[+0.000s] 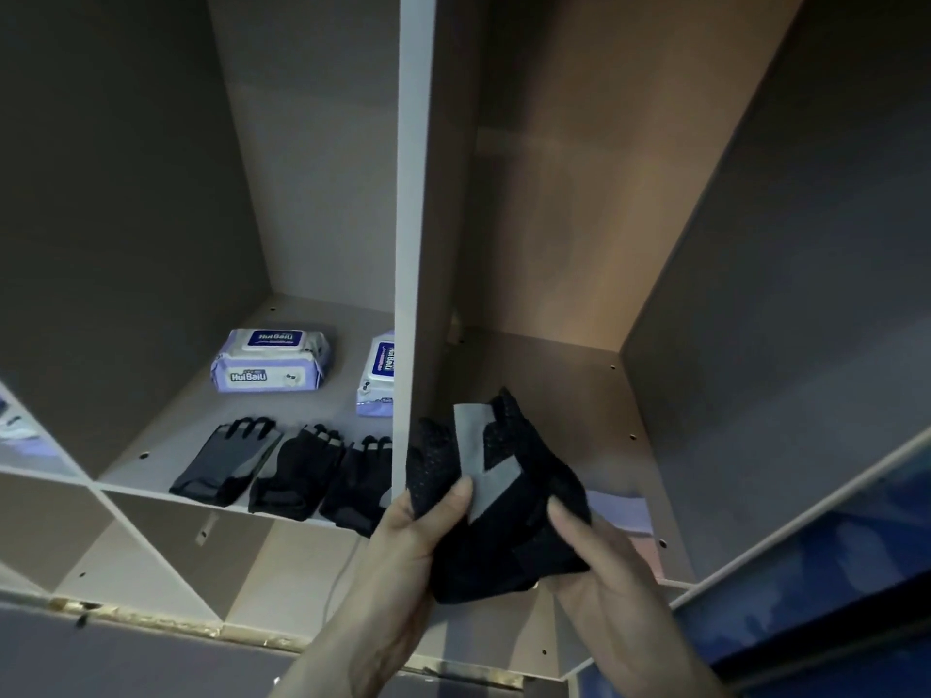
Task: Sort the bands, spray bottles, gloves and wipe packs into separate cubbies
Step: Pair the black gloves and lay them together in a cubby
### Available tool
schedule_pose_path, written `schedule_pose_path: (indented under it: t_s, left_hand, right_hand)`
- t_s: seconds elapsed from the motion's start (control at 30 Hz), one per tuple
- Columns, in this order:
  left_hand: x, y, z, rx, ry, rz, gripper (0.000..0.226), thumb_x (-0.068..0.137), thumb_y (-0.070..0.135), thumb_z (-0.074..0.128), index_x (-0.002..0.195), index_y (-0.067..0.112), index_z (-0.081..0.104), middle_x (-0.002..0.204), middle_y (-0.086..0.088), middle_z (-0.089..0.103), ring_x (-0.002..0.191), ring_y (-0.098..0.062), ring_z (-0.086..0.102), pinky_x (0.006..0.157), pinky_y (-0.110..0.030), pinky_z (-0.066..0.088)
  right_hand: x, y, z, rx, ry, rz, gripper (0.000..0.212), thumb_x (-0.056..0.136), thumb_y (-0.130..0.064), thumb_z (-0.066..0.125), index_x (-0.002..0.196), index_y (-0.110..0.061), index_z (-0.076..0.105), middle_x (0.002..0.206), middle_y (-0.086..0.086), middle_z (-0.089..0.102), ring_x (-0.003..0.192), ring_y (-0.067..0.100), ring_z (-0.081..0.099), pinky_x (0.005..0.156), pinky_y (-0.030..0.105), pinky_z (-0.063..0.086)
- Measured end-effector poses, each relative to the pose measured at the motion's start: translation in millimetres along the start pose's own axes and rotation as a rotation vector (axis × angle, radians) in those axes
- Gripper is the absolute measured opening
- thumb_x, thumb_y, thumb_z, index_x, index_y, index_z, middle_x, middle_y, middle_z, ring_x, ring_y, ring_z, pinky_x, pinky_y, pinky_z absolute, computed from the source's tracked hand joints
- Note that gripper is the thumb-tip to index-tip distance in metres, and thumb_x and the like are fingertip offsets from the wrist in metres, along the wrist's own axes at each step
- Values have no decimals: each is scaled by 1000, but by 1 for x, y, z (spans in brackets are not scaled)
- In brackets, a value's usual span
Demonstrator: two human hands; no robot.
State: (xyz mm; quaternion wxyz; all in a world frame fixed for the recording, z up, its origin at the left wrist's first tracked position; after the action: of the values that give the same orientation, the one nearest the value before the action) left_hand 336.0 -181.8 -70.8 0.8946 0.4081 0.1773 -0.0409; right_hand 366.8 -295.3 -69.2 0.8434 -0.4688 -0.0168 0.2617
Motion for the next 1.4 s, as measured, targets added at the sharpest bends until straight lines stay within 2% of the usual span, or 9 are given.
schedule_pose_path:
  t_s: [0.2,0.33,0.5,0.67,0.8,0.9,1.0,1.23,1.4]
  left_hand:
    - [-7,4,-13,-118,106,-46,35,84,20,58,117,8,64,108,-16,72,101,-33,68,89,-54,51]
    - [-12,6,2,-94,27,-51,40,83,30,55,116,10,67,110,-14,71,103,-30,68,91,-53,51]
    - [-11,-5,21,-113,-74,-106,53,81,45,47,116,11,67,113,-10,71,104,-21,68,84,-35,57]
    - [-4,-6,14,-288,-18,-49,55,75,42,51,113,7,69,113,-10,71,103,-19,68,90,-31,46]
    - [-9,6,7,-288,-21,35,53,78,48,48,109,11,72,116,-8,70,107,-17,66,93,-28,49]
    - [-16,14,-9,-202,38,89,53,81,54,62,117,16,68,123,-8,66,115,-18,62,97,-31,50]
    - [-19,20,-29,-175,95,104,51,82,44,58,120,11,64,115,-15,69,106,-25,67,86,-35,56]
    - [-36,44,-71,-76,211,75,52,89,56,44,96,17,78,102,-8,74,94,-21,71,84,-40,51]
    - [-36,35,-153,-4,236,181,53,97,48,35,129,10,55,114,-6,66,74,-16,69,64,-30,53]
  right_hand:
    - [-12,-57,-27,77,278,-250,33,84,-15,52,108,-2,70,111,15,70,103,26,68,73,35,59]
    - [-23,-65,-18,-353,364,-348,27,72,-36,69,93,-21,76,95,-2,76,92,14,71,79,24,58]
    - [-31,-37,26,-823,277,-440,38,91,-19,57,105,-53,64,101,-39,64,100,-18,58,79,-1,40]
    - [-43,-22,74,-1416,199,-793,56,87,-17,49,138,-39,45,144,-26,41,130,-7,40,93,7,41]
    - [-24,-6,97,-1616,73,-649,54,73,-32,44,122,-21,65,131,-12,60,122,9,55,81,21,55]
    - [-12,10,106,-1753,-47,-578,62,71,-42,43,129,-27,58,136,-15,55,129,4,48,98,24,46]
    - [-4,18,107,-1450,-218,-471,62,75,-63,44,135,-46,43,148,-30,31,139,-12,16,117,26,14]
    - [28,43,94,-437,-152,35,86,58,-42,87,133,-40,47,133,-13,58,121,4,55,102,29,46]
    - [44,86,112,-240,-94,279,30,79,-10,70,109,-8,69,103,15,73,98,32,69,94,44,50]
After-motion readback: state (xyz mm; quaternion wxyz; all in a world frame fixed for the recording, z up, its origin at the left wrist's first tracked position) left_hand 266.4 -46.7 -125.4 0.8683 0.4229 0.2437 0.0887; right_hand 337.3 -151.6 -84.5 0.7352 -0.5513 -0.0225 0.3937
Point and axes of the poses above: each hand's wrist, its own x-axis towards the middle knuckle, its own z-axis out of the palm, y = z × x, the point moved 10 cm from there along x, towards the middle knuckle
